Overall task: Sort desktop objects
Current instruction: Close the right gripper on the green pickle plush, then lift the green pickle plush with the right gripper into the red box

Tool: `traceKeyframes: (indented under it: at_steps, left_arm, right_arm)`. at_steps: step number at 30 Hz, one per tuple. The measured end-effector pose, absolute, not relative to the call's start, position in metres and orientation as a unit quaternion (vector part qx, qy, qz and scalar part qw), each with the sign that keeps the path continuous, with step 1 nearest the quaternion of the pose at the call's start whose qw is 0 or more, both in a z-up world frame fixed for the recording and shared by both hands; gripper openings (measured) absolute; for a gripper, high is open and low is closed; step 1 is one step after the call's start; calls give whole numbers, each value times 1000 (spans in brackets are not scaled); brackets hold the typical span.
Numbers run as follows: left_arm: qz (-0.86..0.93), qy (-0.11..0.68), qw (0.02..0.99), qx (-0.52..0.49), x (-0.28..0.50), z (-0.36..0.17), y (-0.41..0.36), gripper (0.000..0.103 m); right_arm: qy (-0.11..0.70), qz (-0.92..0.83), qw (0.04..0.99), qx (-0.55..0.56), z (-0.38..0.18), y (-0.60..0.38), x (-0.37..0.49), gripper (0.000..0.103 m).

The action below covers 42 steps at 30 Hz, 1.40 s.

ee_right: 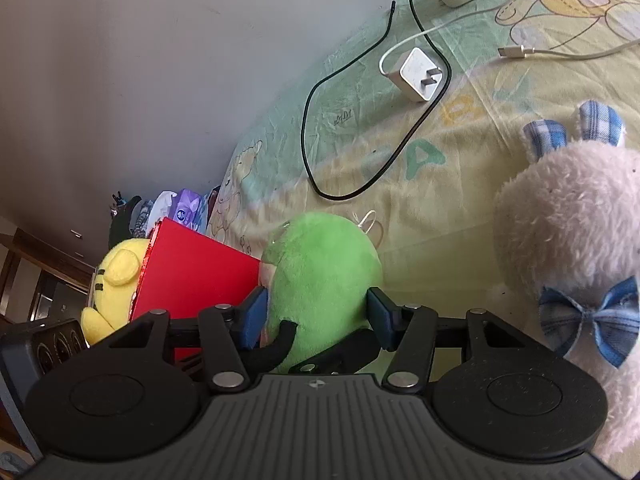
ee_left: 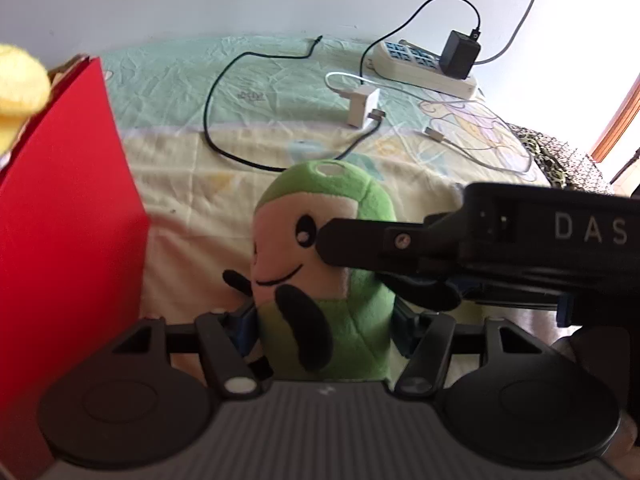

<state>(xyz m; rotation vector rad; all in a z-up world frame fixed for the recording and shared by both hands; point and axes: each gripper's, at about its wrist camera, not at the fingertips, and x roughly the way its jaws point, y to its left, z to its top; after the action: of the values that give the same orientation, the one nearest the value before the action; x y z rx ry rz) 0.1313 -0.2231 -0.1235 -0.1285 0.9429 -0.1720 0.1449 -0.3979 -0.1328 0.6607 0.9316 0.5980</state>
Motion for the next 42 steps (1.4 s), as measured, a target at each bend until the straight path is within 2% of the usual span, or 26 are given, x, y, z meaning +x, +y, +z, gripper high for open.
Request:
traceKeyframes:
  at_steps: [13,20,31,42]
  left_arm:
    - [-133,423,893,-71,73,-80,-248,64]
    - [-180,378,904,-89,45,-42,-229,64]
    - [-223,275,933,-70,-8,27,-136,64]
    - [-189,239,951,-56,-16,37,-31,64]
  right_arm:
    - [385,267,837,283,-88,-430,78,57]
    - [316,251,876,264,-47,-414,36,57]
    - [199,262,909,256,9,-332,-14,57]
    - [176,294,909,240,16,-232,-2,57]
